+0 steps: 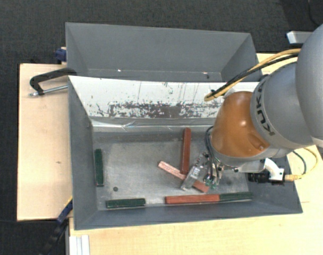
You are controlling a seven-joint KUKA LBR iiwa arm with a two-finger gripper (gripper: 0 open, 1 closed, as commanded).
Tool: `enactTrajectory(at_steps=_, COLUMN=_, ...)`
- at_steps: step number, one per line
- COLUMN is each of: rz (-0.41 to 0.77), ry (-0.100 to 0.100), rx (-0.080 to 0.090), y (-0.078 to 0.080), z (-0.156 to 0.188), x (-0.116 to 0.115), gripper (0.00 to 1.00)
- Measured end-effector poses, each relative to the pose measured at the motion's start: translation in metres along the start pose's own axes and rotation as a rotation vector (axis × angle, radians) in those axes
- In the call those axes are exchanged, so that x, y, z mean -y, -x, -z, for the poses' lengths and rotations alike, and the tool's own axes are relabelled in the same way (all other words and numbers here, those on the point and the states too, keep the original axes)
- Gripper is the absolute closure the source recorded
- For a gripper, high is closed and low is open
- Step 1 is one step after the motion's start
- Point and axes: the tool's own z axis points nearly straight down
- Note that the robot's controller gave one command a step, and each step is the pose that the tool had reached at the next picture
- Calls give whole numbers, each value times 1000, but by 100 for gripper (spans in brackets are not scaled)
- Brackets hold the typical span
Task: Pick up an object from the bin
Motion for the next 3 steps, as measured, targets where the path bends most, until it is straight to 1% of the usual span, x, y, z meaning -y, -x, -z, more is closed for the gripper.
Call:
enactTrajectory(at_steps=2, rz=0, ry=-1, rx=-1, y=-1, z=4, x=1, gripper=100)
enactTrajectory(at_steps=3, rz=1, ry=0, rx=2, y=-1, z=18, x=0, gripper=100)
